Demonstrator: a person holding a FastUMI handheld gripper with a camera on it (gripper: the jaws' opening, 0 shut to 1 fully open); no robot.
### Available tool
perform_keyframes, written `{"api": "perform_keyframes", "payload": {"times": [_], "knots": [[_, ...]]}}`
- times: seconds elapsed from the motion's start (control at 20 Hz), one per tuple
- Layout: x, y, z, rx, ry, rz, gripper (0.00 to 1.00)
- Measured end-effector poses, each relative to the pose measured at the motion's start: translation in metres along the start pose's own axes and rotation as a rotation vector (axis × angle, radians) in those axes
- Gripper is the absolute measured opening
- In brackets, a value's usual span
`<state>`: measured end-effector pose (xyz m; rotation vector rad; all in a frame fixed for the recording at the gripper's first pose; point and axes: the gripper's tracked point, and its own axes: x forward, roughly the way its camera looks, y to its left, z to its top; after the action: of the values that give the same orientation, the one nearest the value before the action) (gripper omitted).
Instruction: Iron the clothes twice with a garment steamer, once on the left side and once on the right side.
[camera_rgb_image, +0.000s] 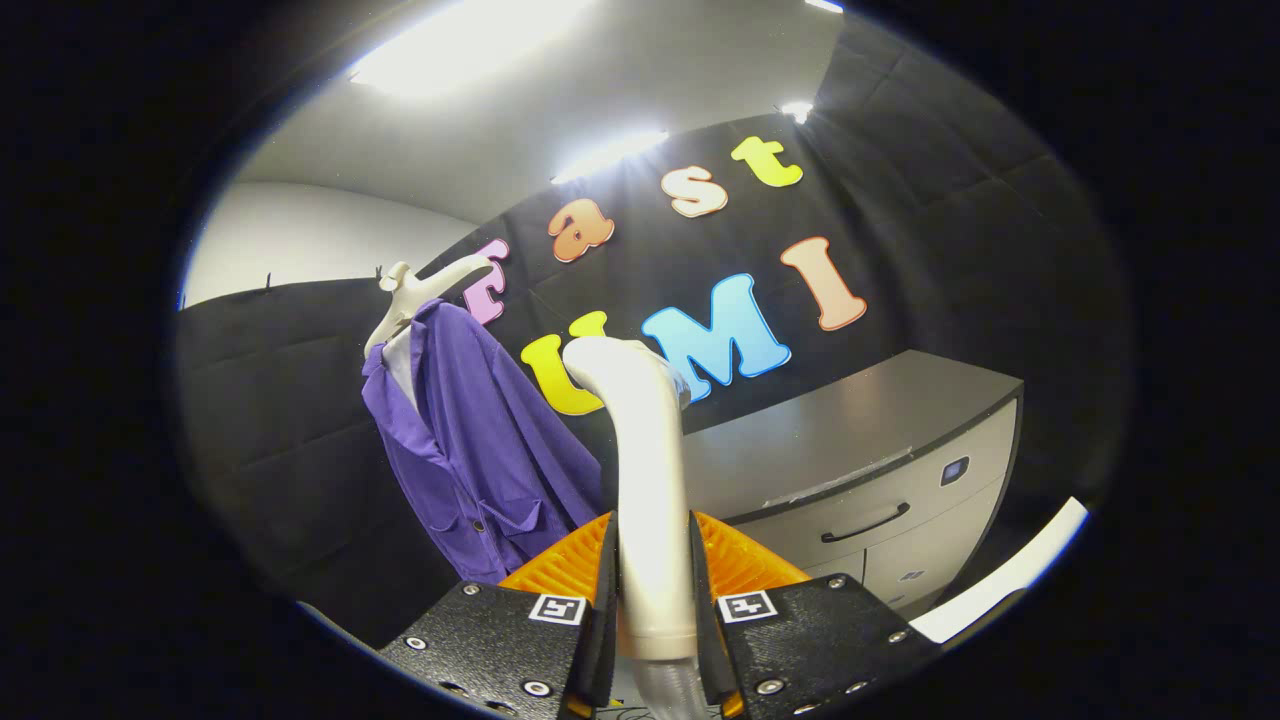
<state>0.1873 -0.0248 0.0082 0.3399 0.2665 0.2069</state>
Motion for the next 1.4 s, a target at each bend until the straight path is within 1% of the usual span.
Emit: {"api": "perform_keyframes", "payload": {"times": [0.25,0.4,0.6,0.75,1.0,1.4], "knots": [[-0.036,0.031,-0.014,-0.081,-0.071,-0.030,0.34],[-0.051,0.052,-0.026,-0.149,-0.100,-0.030,0.34],[-0.070,0.079,-0.040,-0.173,-0.123,-0.018,0.34],[-0.076,0.092,-0.037,-0.194,-0.157,-0.012,0.34],[-0.071,0.114,-0.018,-0.221,-0.204,0.006,0.33],[-0.028,0.160,0.036,-0.261,-0.290,0.078,0.33]]}}
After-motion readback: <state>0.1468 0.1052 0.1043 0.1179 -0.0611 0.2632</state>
